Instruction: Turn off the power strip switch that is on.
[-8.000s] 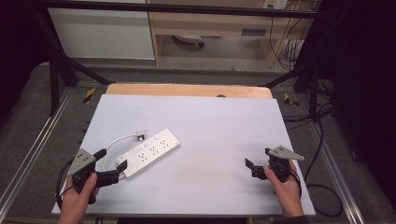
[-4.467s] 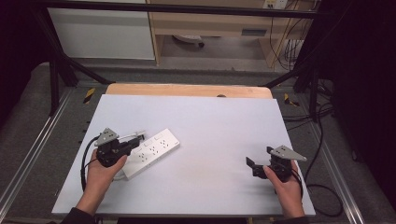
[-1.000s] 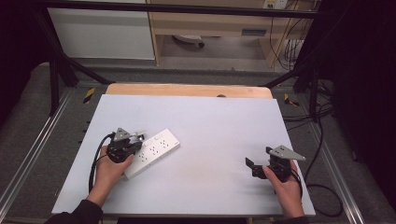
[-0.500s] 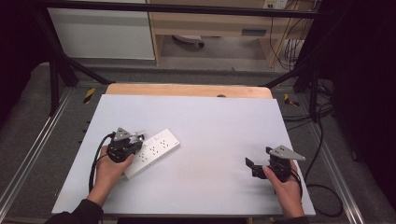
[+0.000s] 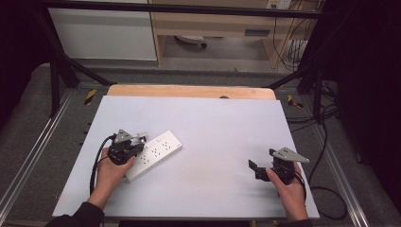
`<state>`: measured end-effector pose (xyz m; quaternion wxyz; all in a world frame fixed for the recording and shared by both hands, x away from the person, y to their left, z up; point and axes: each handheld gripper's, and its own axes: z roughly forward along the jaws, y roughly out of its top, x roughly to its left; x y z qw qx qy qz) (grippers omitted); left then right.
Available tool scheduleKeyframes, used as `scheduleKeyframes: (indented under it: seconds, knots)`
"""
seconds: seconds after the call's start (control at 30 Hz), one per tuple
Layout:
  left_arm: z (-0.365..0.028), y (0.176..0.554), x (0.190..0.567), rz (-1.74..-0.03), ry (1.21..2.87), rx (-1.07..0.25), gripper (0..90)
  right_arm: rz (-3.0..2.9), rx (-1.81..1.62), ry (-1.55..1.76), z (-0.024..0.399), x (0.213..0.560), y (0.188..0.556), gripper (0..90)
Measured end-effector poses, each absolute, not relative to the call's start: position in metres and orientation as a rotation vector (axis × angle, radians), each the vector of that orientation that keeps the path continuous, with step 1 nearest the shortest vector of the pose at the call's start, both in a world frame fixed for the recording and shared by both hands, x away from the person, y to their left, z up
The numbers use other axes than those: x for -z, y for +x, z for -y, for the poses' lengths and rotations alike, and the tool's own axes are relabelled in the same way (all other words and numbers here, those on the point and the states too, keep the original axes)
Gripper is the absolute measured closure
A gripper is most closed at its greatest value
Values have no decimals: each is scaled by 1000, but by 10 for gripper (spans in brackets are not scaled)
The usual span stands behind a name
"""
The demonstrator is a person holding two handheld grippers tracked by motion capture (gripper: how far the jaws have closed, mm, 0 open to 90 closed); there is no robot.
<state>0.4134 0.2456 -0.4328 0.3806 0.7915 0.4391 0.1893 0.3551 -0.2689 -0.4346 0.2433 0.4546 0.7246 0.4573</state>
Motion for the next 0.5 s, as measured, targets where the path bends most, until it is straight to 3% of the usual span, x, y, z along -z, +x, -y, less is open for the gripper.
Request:
scheduleKeyframes:
  seconds: [0.5]
  knots:
    - [-245, 413, 433, -1113, 2020, -485, 900, -1981, -1248, 1241, 268, 435, 355, 36]
